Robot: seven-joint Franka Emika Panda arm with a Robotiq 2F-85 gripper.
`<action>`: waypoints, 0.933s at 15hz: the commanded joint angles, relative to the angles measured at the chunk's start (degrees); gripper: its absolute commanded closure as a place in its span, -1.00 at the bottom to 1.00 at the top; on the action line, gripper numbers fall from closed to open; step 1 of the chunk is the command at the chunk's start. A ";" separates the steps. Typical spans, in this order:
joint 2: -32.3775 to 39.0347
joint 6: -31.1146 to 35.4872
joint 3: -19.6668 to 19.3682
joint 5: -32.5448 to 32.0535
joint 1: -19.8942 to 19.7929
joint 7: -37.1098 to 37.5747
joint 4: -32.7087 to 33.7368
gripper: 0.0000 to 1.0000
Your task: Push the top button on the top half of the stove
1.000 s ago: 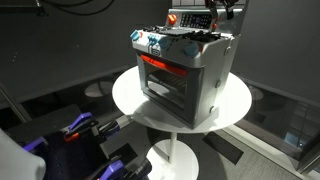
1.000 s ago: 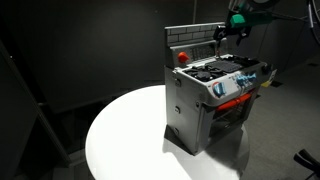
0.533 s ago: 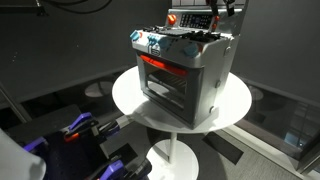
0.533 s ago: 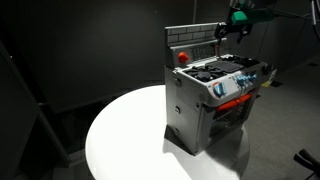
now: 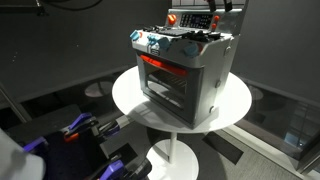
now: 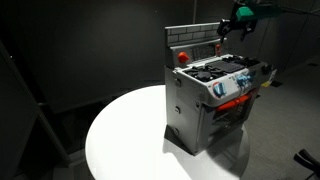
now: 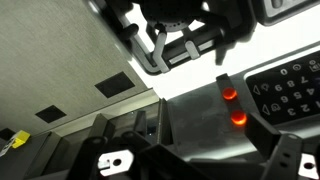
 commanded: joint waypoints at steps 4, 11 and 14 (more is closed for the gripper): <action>-7.05 -0.89 0.40 0.25 0.16 -2.55 -6.88 -1.00; -14.03 -2.99 2.24 1.98 -0.31 -7.45 -13.13 -1.00; -16.90 -4.85 3.05 2.83 -0.50 -9.90 -15.56 -1.00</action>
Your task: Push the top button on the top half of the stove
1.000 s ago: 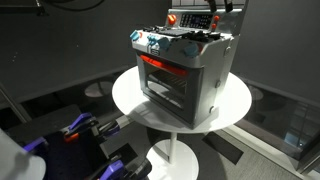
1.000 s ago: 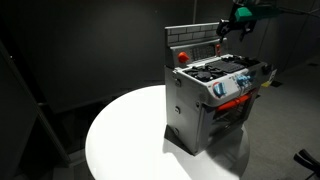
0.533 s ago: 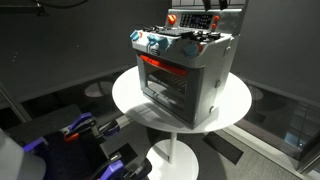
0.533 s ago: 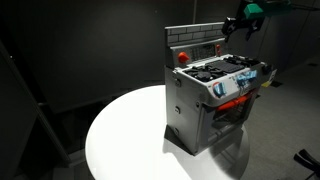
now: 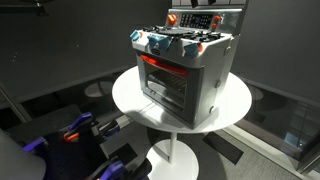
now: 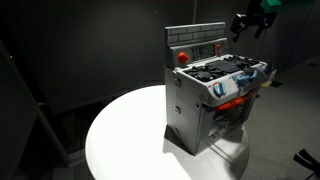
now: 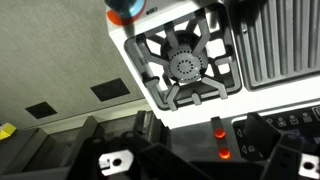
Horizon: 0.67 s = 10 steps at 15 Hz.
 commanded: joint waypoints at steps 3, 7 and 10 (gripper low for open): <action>-7.16 -4.30 1.58 3.76 -0.80 -6.85 -5.60 -1.00; -10.87 -7.88 1.94 5.60 -1.14 -10.33 -7.98 -1.00; -13.21 -11.01 2.10 5.86 -1.48 -11.78 -9.17 -1.00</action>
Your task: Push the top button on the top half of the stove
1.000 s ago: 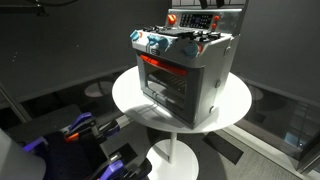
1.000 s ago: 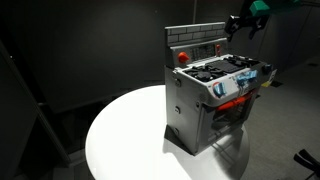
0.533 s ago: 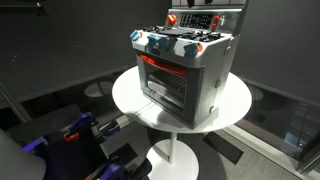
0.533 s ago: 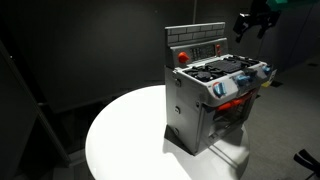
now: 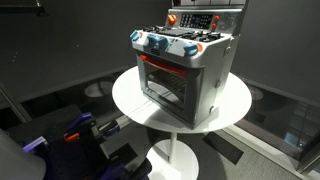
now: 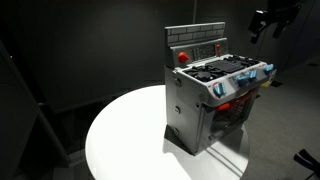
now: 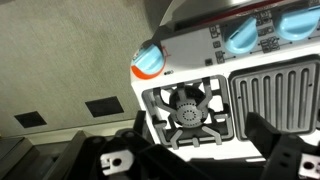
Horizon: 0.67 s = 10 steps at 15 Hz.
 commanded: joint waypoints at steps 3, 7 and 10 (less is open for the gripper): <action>-5.61 -7.13 1.11 0.99 -1.93 -3.76 -2.74 -1.00; -7.68 -12.04 1.11 1.43 -2.36 -5.39 -3.31 -1.00; -9.30 -13.51 0.40 3.68 -1.92 -9.00 -4.23 -1.00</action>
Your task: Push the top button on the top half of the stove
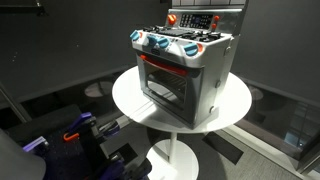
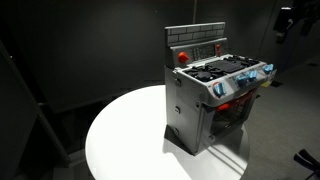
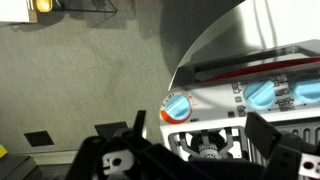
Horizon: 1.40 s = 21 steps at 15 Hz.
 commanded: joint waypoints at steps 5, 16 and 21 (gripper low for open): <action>-4.48 -5.39 -0.91 8.07 -0.05 -11.67 -1.98 -1.00; -4.33 -13.09 -1.52 11.76 -0.40 -18.38 -0.83 -1.00; -3.79 -11.88 -0.80 10.68 -0.56 -16.83 -1.27 -1.00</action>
